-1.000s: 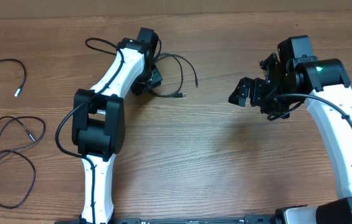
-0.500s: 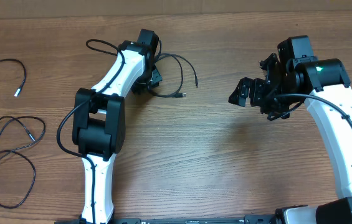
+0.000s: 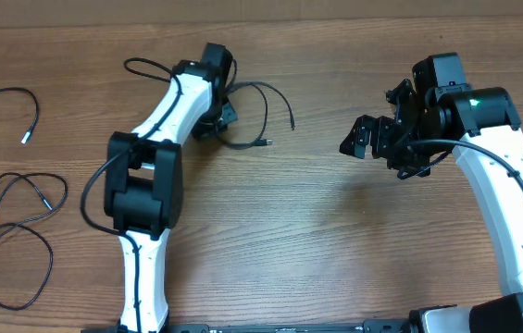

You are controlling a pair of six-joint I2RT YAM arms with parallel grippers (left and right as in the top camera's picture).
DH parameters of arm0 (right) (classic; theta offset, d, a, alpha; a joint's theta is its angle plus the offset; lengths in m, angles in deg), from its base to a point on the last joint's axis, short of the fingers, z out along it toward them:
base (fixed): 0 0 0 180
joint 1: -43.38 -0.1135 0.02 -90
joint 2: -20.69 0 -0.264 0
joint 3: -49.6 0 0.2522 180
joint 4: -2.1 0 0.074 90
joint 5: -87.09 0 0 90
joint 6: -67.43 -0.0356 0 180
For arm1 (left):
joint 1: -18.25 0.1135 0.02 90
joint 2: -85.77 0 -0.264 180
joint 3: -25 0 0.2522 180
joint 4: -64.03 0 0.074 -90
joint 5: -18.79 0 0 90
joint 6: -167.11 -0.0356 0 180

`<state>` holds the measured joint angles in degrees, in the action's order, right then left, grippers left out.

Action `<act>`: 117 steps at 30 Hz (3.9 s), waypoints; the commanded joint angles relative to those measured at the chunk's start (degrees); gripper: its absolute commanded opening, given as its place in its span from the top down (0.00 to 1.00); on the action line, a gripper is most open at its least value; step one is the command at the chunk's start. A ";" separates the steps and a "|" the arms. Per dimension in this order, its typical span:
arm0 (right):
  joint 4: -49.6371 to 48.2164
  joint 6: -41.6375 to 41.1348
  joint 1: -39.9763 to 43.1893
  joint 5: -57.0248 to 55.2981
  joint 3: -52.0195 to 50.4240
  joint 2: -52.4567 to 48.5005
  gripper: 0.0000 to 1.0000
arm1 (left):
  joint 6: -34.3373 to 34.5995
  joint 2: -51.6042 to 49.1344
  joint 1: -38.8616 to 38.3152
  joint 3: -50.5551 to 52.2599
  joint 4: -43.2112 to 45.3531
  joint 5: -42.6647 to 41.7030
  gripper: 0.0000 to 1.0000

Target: Untangle cables

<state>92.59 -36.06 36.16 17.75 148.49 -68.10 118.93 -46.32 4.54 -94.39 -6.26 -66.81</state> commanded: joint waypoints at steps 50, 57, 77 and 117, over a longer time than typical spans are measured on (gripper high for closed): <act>-1.18 3.04 -2.03 -4.59 1.51 9.38 0.00 | -19.82 49.00 30.62 -6.08 -15.98 -19.91 0.00; 4.90 3.10 -2.03 -9.79 6.23 17.11 0.00 | -21.27 53.90 24.92 -6.08 -28.17 -16.04 0.00; 10.51 3.04 -2.03 -9.94 13.25 32.33 0.00 | -21.27 52.65 24.94 -6.08 -31.93 -16.00 0.00; -74.73 8.02 5.86 -16.74 -78.47 82.20 0.00 | -21.27 52.65 24.94 -6.08 -31.93 -16.00 0.00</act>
<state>17.53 -29.81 41.65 1.51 72.73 11.66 98.95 6.35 29.58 -100.33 -38.32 -82.98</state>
